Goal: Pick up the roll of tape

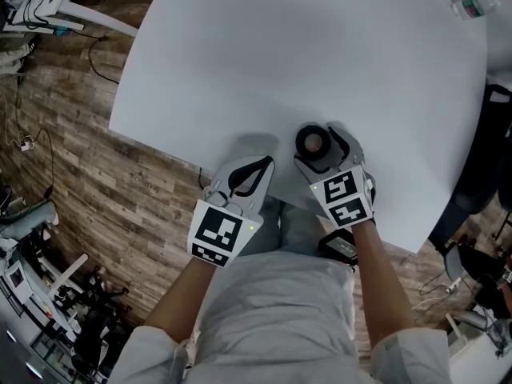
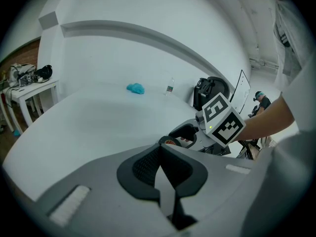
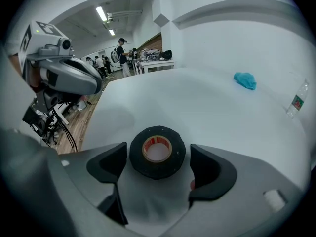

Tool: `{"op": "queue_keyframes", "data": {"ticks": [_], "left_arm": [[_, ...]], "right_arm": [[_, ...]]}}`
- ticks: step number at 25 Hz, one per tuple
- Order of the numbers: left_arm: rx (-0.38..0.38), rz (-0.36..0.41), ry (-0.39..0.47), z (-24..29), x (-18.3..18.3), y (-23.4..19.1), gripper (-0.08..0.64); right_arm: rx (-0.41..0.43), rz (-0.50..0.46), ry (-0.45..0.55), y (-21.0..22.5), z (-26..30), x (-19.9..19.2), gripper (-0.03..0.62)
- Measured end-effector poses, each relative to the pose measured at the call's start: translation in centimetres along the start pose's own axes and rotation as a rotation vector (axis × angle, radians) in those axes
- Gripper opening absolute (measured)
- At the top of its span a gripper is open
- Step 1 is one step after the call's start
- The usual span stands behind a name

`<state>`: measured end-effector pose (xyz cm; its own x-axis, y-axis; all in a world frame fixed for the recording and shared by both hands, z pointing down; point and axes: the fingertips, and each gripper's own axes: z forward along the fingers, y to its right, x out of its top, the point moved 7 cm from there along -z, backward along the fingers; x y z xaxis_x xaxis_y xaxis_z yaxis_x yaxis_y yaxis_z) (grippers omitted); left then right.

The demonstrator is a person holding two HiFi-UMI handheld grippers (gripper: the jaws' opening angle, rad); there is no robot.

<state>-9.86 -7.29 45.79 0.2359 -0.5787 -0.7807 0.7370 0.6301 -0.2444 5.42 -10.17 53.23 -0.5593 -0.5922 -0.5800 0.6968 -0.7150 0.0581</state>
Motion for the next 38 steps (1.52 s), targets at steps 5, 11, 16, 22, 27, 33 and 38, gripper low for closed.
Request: {"op": "queue_keyframes", "data": {"ticks": [5, 11, 16, 22, 27, 33, 38], "left_arm": [[0.004, -0.005, 0.000, 0.1, 0.0, -0.4, 0.018], [0.007, -0.010, 0.001, 0.3, 0.2, -0.6, 0.018], [0.006, -0.010, 0.004, 0.4, 0.3, -0.5, 0.018], [0.006, -0.010, 0.006, 0.1, 0.4, -0.4, 0.018], [0.014, -0.008, 0.012, -0.3, 0.4, -0.4, 0.018], [0.012, 0.004, 0.031, -0.5, 0.9, 0.1, 0.018], [0.010, 0.026, 0.047, -0.8, 1.7, 1.2, 0.018]], "right_arm": [[0.000, -0.010, -0.011, 0.0, 0.7, 0.2, 0.408], [0.001, -0.026, -0.002, 0.3, 0.5, 0.4, 0.362], [-0.005, -0.021, -0.001, 0.3, 0.5, 0.2, 0.351], [-0.007, -0.020, 0.002, 0.1, 0.3, 0.4, 0.347], [-0.011, -0.020, 0.005, -0.2, -0.2, 0.3, 0.347], [0.011, -0.002, 0.019, -0.5, -1.1, 0.2, 0.347], [0.036, 0.016, 0.031, -0.8, -2.8, -0.1, 0.347]]}}
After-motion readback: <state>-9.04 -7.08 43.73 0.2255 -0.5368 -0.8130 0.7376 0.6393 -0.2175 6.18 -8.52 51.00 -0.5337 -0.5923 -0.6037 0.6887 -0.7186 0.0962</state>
